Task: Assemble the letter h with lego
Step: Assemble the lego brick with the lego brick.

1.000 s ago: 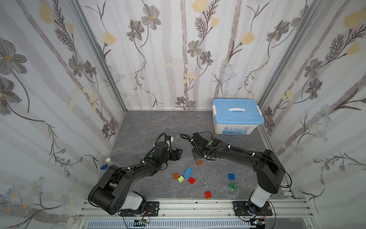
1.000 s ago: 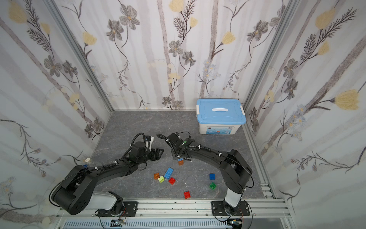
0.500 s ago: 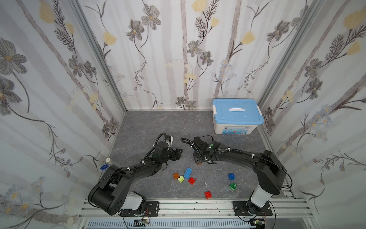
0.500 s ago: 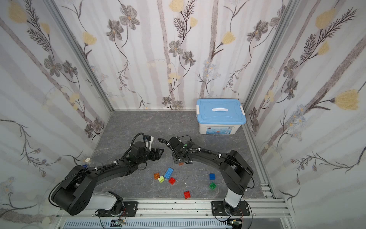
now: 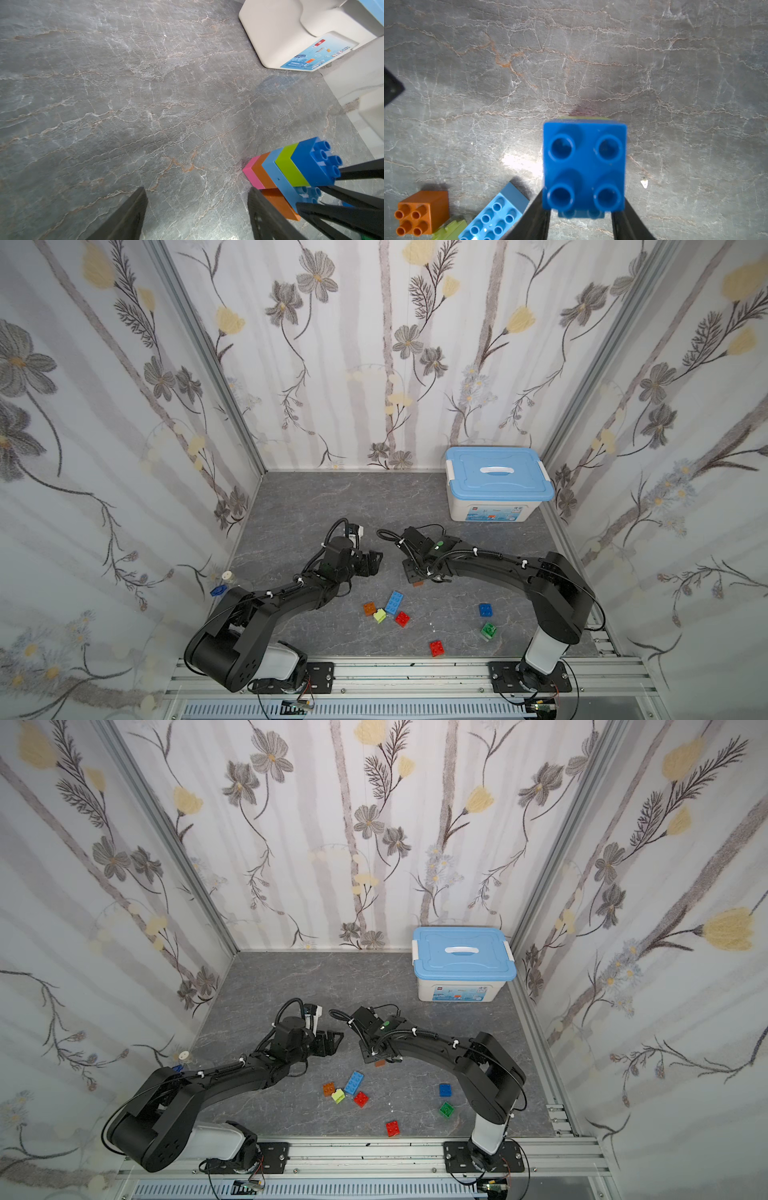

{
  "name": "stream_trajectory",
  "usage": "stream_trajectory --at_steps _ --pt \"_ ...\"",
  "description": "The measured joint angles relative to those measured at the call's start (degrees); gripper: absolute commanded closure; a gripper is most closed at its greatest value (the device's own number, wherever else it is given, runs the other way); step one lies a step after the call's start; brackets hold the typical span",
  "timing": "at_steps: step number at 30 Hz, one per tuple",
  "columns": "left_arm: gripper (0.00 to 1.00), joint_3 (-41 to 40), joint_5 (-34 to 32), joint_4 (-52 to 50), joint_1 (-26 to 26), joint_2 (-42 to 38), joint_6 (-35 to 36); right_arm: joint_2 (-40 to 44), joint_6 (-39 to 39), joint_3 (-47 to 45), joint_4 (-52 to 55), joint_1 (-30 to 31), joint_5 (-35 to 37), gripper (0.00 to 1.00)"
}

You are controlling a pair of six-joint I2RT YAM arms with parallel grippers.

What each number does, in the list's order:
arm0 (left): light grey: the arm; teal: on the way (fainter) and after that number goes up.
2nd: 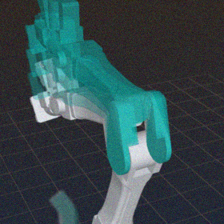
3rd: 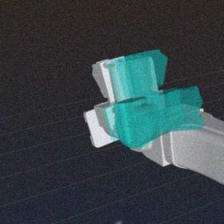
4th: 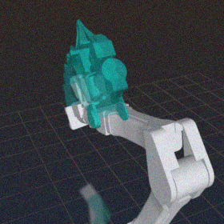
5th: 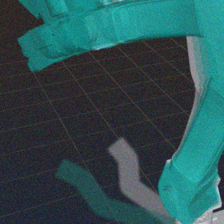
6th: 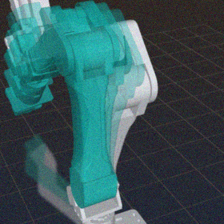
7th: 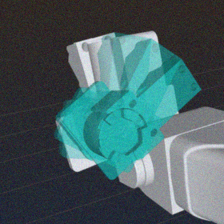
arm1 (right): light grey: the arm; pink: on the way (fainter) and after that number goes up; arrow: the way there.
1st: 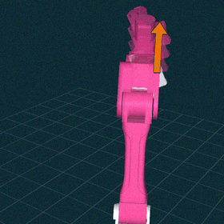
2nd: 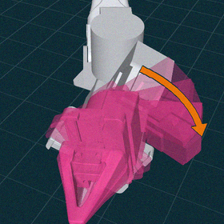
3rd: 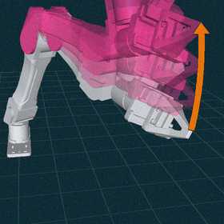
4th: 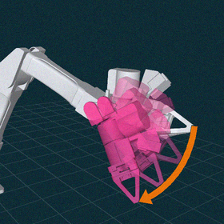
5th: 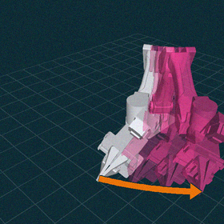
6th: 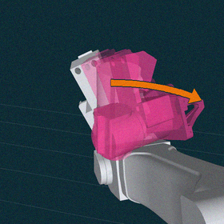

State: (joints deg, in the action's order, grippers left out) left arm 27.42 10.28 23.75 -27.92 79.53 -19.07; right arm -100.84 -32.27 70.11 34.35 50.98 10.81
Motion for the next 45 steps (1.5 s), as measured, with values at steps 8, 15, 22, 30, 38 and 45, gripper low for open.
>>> stream_trajectory --at_steps 8,15,22,30,38,45 --pt "0.22 0.00 0.00 0.00 0.00 0.00 0.00 -0.50 0.02 -0.22 0.04 0.00 0.13 0.62" --pt "0.22 0.00 0.00 0.00 0.02 -0.33 0.00 -0.68 -0.04 -1.01 -1.62 0.31 1.33 0.65" --pt "0.21 -0.02 0.00 -0.02 0.02 -0.61 -0.02 -0.85 -0.92 -1.31 -2.03 0.83 1.79 0.66" --pt "0.21 -0.02 0.00 -0.09 0.02 -1.14 0.00 -1.66 -1.77 -0.92 -1.53 1.55 2.71 0.71" --pt "0.22 -0.02 -0.02 -0.13 0.02 -1.18 0.00 -3.45 -3.89 -4.17 -9.73 2.73 7.80 0.73" --pt "0.22 -0.02 -0.02 -0.07 0.02 -0.44 -0.02 -3.45 -3.15 -1.97 -8.70 2.60 8.35 0.73"
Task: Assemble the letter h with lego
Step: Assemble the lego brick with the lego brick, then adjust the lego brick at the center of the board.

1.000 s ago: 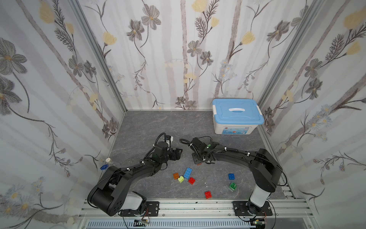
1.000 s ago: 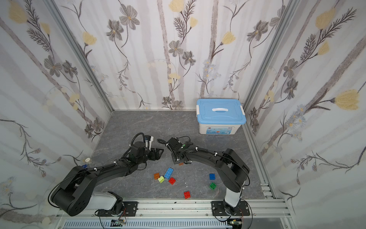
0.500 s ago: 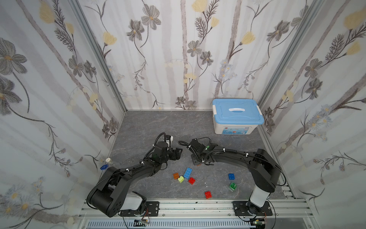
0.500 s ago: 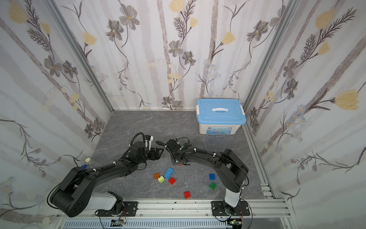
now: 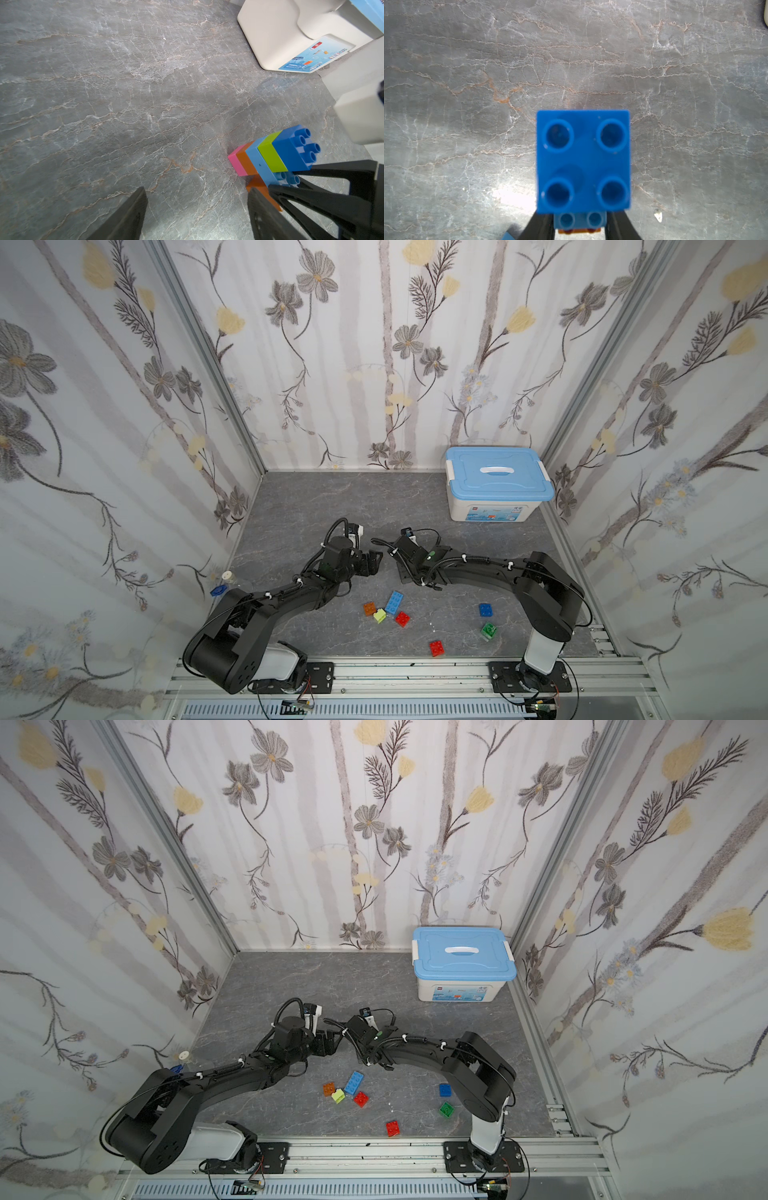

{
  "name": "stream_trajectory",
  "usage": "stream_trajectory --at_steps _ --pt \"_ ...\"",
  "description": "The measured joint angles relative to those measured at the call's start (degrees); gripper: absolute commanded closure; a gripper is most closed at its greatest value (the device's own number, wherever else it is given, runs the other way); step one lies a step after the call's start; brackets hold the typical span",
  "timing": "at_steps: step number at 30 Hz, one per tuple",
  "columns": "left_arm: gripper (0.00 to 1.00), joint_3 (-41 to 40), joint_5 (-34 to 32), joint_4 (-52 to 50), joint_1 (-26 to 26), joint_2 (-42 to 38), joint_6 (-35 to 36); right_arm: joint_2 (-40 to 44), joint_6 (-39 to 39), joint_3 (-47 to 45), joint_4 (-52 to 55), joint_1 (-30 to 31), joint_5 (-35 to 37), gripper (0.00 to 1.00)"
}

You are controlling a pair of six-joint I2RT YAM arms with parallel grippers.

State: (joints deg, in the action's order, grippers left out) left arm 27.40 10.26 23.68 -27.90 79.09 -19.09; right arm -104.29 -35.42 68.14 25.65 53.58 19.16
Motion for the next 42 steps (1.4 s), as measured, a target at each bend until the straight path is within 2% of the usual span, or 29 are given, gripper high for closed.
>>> stream_trajectory --at_steps 9,14,21,27,36,42 --pt "0.21 -0.15 -1.14 -0.13 0.00 -0.92 0.02 2.80 6.21 3.85 9.31 -2.73 -6.16 0.71" --pt "0.21 -0.70 -1.99 -0.15 0.00 -1.31 0.04 4.94 12.79 5.18 12.48 -9.51 -12.94 0.71" --pt "0.21 -1.31 -2.73 0.09 0.00 -2.03 0.09 5.49 20.35 3.61 16.04 -20.79 -31.80 0.72" --pt "0.21 -1.38 -2.84 0.11 0.00 -2.49 0.70 3.76 23.78 1.95 18.62 -25.22 -45.77 0.70" --pt "0.21 -1.38 -2.95 0.09 0.00 -2.19 0.90 0.68 25.51 0.28 19.02 -31.36 -55.52 0.61" --pt "0.21 -1.31 -2.93 0.09 0.00 -1.66 0.90 -0.37 26.27 -1.25 19.17 -35.06 -55.10 0.56"
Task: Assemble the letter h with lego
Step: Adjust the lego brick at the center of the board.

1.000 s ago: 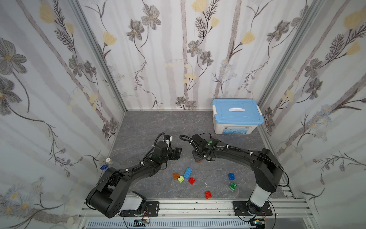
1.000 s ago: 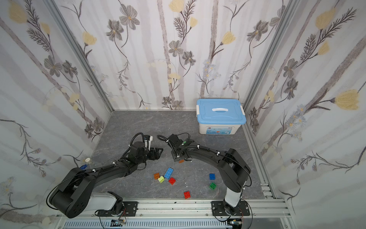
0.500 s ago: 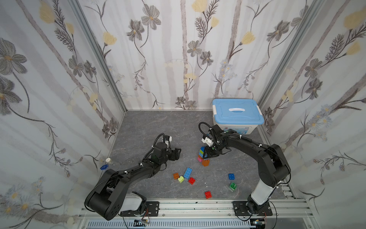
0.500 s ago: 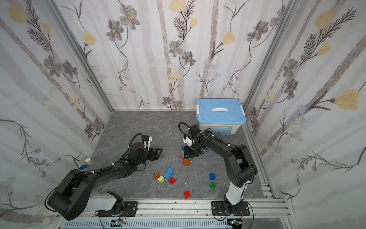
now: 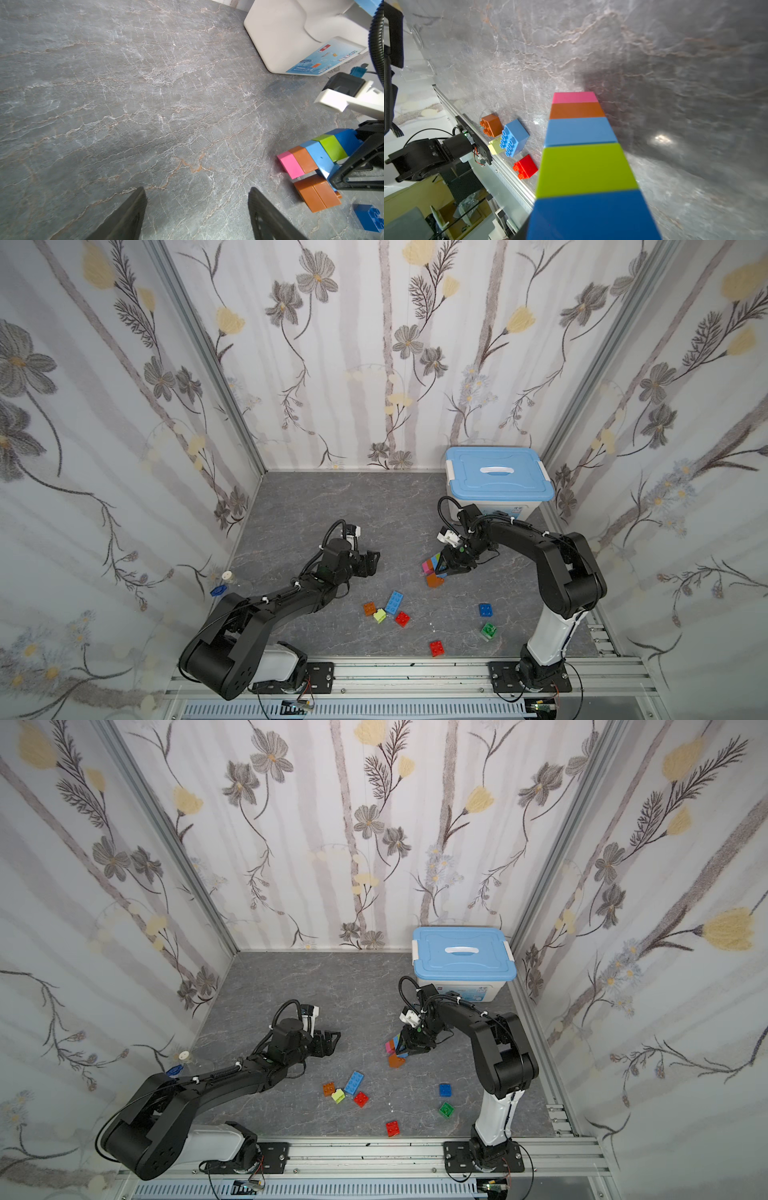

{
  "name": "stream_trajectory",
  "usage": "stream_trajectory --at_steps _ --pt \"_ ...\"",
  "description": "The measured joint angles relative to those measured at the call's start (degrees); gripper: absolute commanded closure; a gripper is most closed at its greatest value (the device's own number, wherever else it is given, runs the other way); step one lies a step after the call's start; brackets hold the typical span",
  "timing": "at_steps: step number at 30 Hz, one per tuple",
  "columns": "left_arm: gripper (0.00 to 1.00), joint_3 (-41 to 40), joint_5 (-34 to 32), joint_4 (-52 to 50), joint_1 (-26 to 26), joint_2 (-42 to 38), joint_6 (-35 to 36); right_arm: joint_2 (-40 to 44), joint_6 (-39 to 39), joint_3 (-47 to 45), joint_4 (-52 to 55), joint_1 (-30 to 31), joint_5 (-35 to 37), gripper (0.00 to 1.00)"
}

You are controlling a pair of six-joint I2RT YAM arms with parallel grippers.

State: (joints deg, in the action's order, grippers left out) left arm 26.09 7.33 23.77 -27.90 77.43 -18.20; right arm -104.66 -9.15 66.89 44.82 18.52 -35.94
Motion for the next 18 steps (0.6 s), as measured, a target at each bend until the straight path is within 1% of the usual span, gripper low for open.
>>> stream_trajectory --at_steps 2,4,10,15,18 --pt "0.21 0.09 0.02 0.02 0.00 0.24 0.00 0.00 0.04 -0.35 -0.02 -0.76 0.00 0.55" --pt "0.21 0.15 0.04 0.04 0.00 0.52 0.00 0.00 0.07 -0.57 -0.04 -1.38 0.13 0.50" --pt "0.21 0.55 0.42 0.02 0.00 1.40 0.00 0.52 -0.02 -1.77 -0.61 -2.91 1.03 0.44" --pt "0.21 0.68 0.85 0.04 0.00 1.79 0.00 2.89 -1.09 -2.14 -1.05 -4.00 4.17 0.40" --pt "0.21 0.68 0.87 0.02 0.00 1.81 0.00 4.15 -1.92 -2.14 -0.98 -4.35 7.63 0.38"
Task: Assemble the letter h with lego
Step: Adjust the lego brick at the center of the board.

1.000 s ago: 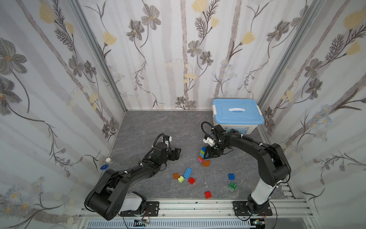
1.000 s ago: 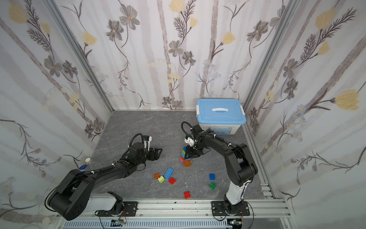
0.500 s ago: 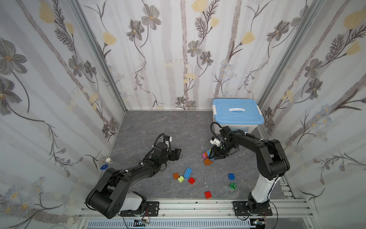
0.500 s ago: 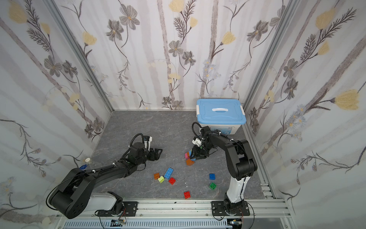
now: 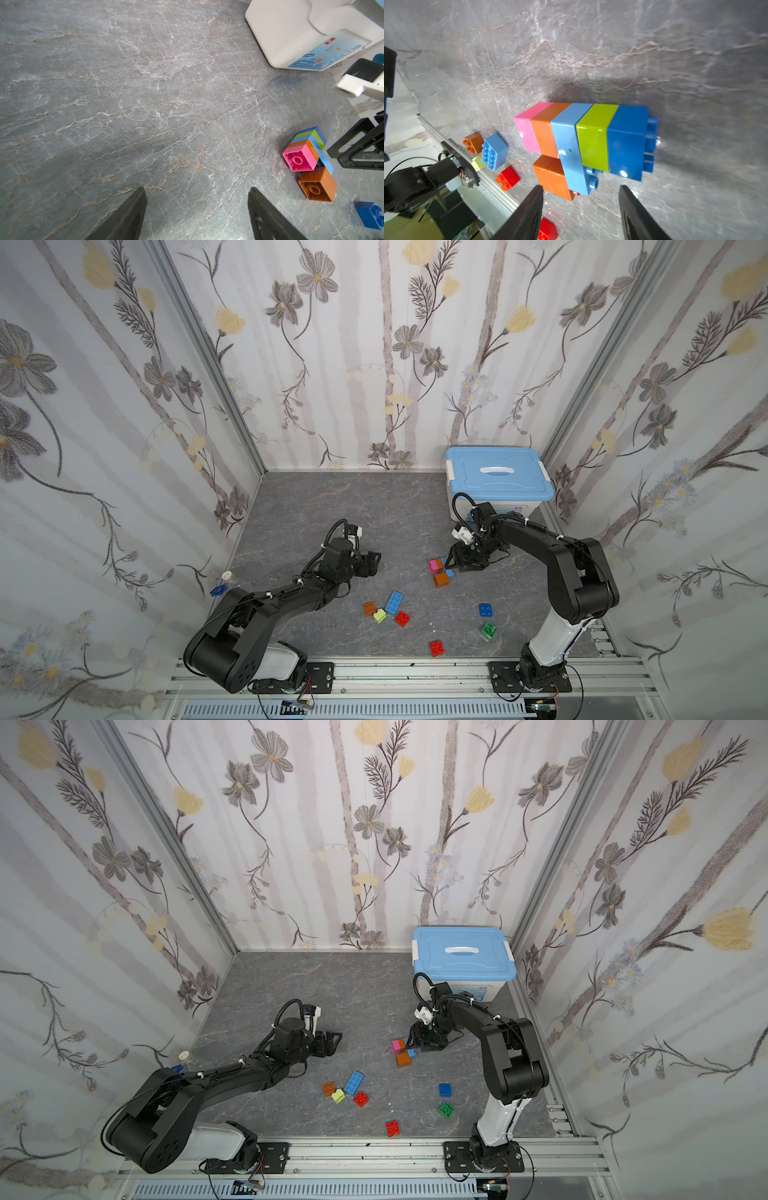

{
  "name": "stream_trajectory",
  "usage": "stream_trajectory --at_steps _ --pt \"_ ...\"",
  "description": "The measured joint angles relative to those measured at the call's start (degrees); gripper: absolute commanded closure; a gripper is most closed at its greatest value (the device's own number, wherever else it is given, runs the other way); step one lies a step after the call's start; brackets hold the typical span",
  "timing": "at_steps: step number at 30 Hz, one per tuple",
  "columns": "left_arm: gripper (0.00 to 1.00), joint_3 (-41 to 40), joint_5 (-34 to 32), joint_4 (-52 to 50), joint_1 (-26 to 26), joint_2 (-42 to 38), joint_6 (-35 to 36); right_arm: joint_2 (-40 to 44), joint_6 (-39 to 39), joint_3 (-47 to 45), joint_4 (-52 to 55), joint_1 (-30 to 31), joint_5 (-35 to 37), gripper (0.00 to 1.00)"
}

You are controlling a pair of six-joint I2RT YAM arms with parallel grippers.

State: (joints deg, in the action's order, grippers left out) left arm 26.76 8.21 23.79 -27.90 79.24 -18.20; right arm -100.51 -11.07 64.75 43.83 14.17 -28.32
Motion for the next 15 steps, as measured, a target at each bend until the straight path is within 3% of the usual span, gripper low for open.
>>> stream_trajectory --at_steps 4,7,10,11,15 --pt "0.21 0.00 0.39 0.00 0.00 0.02 -0.02 1.60 -1.03 0.00 0.24 -0.04 4.68 0.34" --pt "0.21 0.02 0.42 0.00 0.00 0.17 -0.02 3.89 -1.49 0.02 0.44 0.92 8.24 0.23" --pt "0.21 0.02 0.46 0.04 0.00 0.26 -0.04 5.49 -1.46 1.29 0.94 3.93 12.33 0.19" --pt "0.21 0.04 0.55 0.13 0.00 0.44 -0.04 5.53 -1.46 2.08 1.11 5.20 13.97 0.03" --pt "0.21 0.50 1.03 0.39 -0.02 1.38 -0.37 3.89 -3.06 6.36 1.55 11.30 21.51 0.01"
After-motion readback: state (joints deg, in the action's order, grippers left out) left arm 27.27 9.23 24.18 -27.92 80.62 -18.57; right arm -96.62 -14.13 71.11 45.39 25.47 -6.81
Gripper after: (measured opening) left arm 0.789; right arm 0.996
